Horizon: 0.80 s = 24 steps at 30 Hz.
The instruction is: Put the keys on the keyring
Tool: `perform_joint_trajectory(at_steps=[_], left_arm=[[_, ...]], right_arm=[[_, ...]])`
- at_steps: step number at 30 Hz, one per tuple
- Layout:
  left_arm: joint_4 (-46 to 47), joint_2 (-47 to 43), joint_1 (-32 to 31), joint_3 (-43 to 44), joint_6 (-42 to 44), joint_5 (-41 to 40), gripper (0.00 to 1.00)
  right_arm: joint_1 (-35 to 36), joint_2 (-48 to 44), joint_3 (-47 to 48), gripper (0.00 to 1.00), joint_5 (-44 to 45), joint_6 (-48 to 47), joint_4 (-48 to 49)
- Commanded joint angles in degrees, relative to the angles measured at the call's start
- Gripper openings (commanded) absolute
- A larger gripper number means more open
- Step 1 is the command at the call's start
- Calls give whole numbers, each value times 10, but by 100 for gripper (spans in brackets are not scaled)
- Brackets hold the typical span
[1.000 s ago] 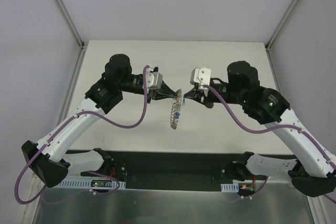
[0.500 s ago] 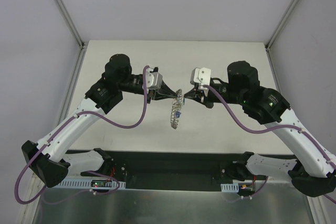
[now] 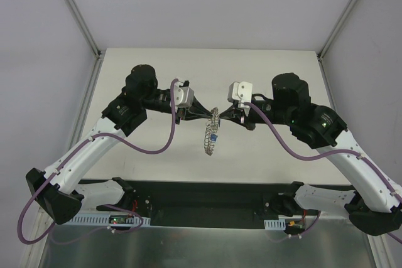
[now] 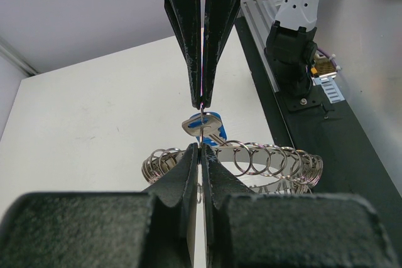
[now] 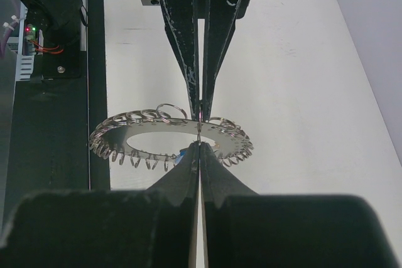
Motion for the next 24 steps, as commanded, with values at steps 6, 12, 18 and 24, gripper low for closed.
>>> perform_joint_trajectory(at_steps=[6,12,18,24], left_arm=[[36,-15,1,27,4,31,0],[36,-13,1,29,4,33,0],[36,-13,1,30,4,36,0],[37,-12,1,31,4,35,0]], right_arm=[[0,-3,17,1,-16,-9,21],[0,0,18,1,-19,-8,21],[0,2,19,1,-19,-8,22],[-1,5,18,1,-21,-8,24]])
